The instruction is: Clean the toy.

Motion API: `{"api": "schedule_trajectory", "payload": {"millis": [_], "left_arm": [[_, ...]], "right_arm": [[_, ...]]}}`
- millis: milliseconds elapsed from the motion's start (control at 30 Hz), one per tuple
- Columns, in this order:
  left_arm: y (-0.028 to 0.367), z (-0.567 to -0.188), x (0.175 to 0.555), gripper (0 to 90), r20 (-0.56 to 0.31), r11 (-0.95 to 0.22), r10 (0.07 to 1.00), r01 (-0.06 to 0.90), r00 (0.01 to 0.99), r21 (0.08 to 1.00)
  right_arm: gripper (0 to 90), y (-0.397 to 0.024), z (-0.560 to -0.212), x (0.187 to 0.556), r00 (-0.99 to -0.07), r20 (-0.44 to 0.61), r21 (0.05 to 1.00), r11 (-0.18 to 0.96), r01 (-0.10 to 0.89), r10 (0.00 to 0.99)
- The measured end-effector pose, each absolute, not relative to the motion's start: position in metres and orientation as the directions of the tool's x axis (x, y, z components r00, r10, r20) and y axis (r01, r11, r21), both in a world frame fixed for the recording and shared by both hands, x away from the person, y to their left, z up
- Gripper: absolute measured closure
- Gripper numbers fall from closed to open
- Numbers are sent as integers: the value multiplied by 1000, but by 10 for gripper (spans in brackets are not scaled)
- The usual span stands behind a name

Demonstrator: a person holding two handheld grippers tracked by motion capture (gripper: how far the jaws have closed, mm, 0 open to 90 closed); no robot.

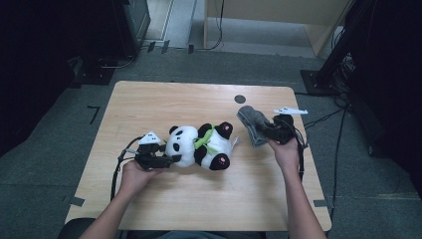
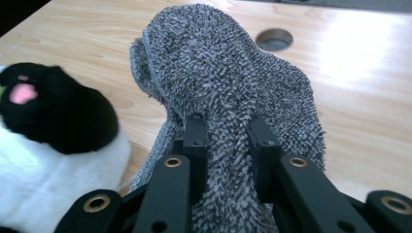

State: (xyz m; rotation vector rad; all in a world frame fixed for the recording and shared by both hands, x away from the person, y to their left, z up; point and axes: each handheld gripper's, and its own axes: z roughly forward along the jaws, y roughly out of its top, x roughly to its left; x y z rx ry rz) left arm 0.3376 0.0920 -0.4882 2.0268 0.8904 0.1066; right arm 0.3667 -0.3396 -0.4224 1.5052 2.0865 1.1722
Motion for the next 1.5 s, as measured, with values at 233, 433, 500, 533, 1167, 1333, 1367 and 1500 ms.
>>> {"api": "schedule_trajectory", "payload": {"millis": [233, 433, 500, 533, 1167, 1333, 1367, 1500], "left_arm": [[92, -488, 337, 331, -264, -326, 633, 559, 728, 763], [92, -488, 337, 315, -260, -329, 630, 555, 731, 764], [92, -488, 337, 315, -254, -333, 631, 552, 733, 765], [92, -488, 336, 315, -252, -334, 631, 550, 734, 766], [92, -488, 337, 306, -261, -327, 631, 555, 731, 765], [92, -485, 340, 237, -300, -310, 624, 580, 722, 753], [90, -484, 340, 206, -296, -309, 623, 576, 724, 757], [85, -487, 341, 122, -279, -297, 618, 547, 735, 782]], "right_arm": [[748, -319, -388, 374, -457, 171, 777, 166, 607, 873], [742, -289, -362, 382, -524, 144, 792, 220, 570, 840], [744, -277, -358, 385, -558, 159, 795, 230, 562, 815], [747, -270, -356, 386, -568, 169, 795, 229, 562, 806], [749, -145, -376, 402, -724, 207, 704, 414, 577, 658], [753, -130, -397, 406, -723, 209, 628, 477, 615, 658], [756, -129, -400, 406, -722, 206, 631, 474, 614, 660], [766, -133, -405, 407, -712, 231, 630, 456, 629, 663]]}}
